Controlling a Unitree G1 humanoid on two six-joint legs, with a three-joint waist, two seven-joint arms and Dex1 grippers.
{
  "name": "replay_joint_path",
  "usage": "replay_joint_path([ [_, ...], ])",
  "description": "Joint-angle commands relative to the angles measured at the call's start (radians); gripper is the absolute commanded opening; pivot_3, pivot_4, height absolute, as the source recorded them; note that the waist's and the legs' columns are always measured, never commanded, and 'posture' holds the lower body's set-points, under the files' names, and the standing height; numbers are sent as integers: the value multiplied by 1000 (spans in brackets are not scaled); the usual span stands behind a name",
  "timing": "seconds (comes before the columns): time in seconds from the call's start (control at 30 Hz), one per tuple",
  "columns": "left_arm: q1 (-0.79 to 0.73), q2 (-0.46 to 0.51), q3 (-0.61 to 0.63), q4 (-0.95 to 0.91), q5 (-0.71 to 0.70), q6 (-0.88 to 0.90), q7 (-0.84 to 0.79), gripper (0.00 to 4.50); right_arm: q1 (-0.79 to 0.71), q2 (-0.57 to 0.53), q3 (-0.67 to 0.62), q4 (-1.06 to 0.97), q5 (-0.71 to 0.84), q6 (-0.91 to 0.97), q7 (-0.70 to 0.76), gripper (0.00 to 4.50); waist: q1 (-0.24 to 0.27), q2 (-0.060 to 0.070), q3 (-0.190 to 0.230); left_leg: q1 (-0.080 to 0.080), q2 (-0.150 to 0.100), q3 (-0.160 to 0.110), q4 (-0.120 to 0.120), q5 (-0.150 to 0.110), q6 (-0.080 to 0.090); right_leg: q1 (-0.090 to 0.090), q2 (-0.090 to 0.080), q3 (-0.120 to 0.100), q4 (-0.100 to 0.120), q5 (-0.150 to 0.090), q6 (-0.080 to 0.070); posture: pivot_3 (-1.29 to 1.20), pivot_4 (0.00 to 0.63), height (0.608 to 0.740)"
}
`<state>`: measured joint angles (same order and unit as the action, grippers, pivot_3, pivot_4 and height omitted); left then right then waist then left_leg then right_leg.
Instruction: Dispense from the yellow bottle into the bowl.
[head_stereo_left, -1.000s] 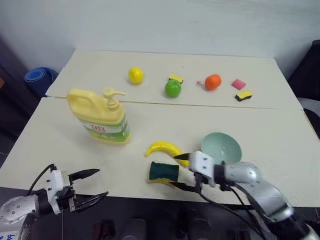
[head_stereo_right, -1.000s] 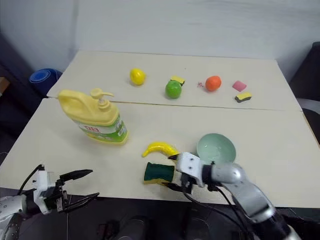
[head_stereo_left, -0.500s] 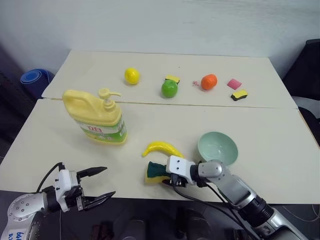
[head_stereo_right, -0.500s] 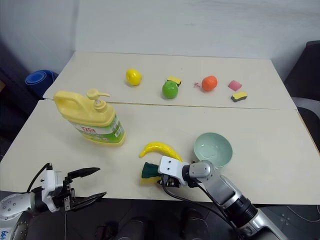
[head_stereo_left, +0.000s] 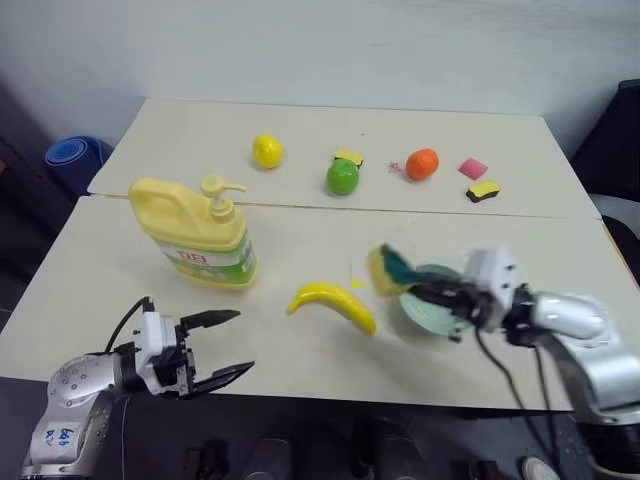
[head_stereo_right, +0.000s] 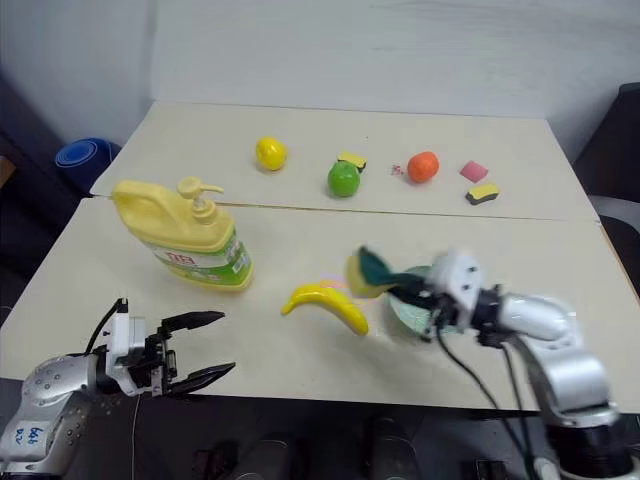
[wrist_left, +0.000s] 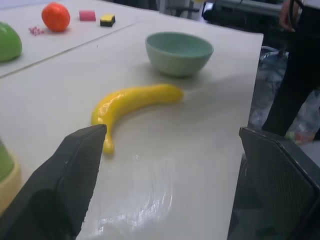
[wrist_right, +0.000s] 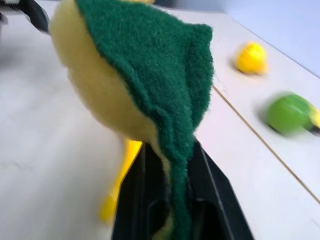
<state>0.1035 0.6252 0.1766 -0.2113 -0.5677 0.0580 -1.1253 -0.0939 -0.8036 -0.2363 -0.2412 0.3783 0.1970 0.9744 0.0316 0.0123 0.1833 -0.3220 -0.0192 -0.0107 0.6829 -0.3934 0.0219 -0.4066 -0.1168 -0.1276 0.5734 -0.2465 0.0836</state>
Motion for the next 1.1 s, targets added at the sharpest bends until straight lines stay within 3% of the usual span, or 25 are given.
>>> replay_joint_path([
  [0.03, -29, -4, -28, -81, -64, 73, 9, 4500, 5, -92, -144, 323, -128, -159, -69, 19, -1, 0, 0, 0, -1, 1, 0, 0, 1, 0, -1, 1, 0, 0, 0, 0, 150, 740],
  [0.2, -45, -4, -39, -65, -40, 68, 3, 4500, -102, -132, -74, 807, -289, -365, -162, 19, -25, 0, 0, 3, 2, 11, 0, 0, 1, 1, 2, 7, 2, 1, -1, 0, 150, 740],
  [0.43, -58, -14, 7, -56, -92, 108, 31, 4500, -208, -153, -19, 1016, -309, -484, -110, 2280, -39, 7, 4, 7, 3, 20, -1, 2, 0, 1, 4, 15, 5, 3, -2, 0, 150, 740],
  [0.63, -18, -10, 89, 59, -48, 57, 45, 4500, -109, -234, -66, 735, -178, -250, 82, 4364, -26, 7, 3, 6, 4, 17, 0, 2, 0, -2, 3, 14, 3, 4, -1, 0, 150, 740],
  [0.8, 41, 12, 139, 162, 13, -50, 4, 4500, -83, -264, -41, 534, -186, -157, 74, 4476, -31, 7, 4, 6, 4, 17, 0, 1, 0, -3, 3, 14, 1, 4, -1, 0, 150, 740],
  [0.87, 52, 14, 161, 190, 23, -87, 4, 4500, -126, -214, -26, 410, -127, -85, 63, 4476, -32, 7, 4, 6, 4, 17, 0, 0, 1, -3, 3, 14, 0, 5, -2, 0, 150, 740],
  [0.97, 70, 17, 176, 212, 18, -98, -10, 4500, -212, -72, 101, 134, 21, 92, 63, 4476, -38, 6, 3, 5, 7, 18, 0, -1, 0, -5, 3, 15, 1, 6, -4, 0, 150, 740],
  [1.1, 74, 25, 154, 222, 40, -90, -17, 4500, -315, 94, 332, 36, -34, 296, -28, 4476, -26, 5, 3, 4, 9, 17, 0, -1, -3, -8, 5, 13, 3, 5, -7, 0, 150, 740],
])
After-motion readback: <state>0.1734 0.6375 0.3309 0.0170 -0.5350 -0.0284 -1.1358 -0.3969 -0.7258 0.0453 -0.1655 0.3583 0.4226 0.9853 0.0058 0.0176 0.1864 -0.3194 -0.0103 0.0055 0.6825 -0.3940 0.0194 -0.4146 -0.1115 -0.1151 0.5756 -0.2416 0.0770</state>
